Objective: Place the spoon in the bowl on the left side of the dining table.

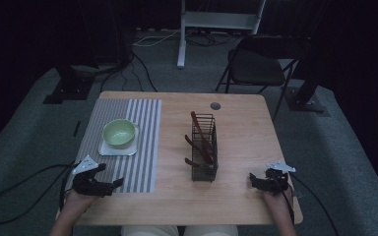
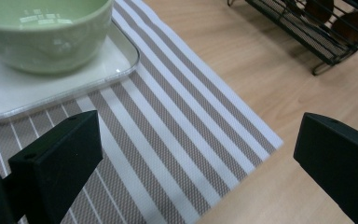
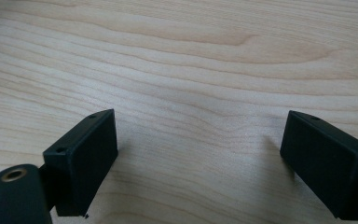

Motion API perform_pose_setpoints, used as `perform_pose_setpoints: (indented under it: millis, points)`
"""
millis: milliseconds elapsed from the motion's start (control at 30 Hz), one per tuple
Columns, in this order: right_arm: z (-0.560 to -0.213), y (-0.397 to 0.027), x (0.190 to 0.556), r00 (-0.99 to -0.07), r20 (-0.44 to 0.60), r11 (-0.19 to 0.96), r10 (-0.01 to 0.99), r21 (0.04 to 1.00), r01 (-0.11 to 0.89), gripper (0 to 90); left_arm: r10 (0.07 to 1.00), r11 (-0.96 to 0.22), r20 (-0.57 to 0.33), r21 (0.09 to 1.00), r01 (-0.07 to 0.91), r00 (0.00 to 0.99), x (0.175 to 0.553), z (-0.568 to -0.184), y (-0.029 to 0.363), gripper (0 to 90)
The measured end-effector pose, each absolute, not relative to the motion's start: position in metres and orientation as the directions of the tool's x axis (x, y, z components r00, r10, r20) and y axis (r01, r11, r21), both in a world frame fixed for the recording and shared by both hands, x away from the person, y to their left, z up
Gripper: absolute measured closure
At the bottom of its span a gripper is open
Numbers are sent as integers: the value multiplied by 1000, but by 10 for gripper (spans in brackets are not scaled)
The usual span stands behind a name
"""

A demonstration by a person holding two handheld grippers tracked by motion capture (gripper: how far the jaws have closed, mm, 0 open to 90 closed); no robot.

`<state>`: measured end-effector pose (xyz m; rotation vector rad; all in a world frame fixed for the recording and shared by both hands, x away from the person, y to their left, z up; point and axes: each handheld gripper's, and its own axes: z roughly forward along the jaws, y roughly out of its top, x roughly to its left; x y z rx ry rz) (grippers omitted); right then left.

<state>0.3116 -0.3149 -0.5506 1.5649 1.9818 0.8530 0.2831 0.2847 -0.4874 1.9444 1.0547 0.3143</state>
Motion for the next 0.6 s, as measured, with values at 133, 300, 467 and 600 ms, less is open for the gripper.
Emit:
perform_pose_setpoints:
  millis: [133, 300, 467, 600]
  points:
    - [-551, -315, 312, -238, 14, 156, 971, 719, 678, 103, 772, -264, -161, 798, 541, 614, 287, -484, 277, 10]
    - [-551, -315, 312, -238, 14, 156, 971, 719, 678, 103, 761, -273, -160, 800, 535, 628, 293, -481, 269, 10]
    - [-551, -315, 312, -238, 13, 156, 971, 719, 678, 103, 756, -280, -156, 801, 529, 636, 301, -478, 262, 10]
    - [-551, -315, 312, -238, 13, 156, 971, 719, 678, 103, 745, -288, -155, 802, 523, 649, 306, -474, 256, 10]
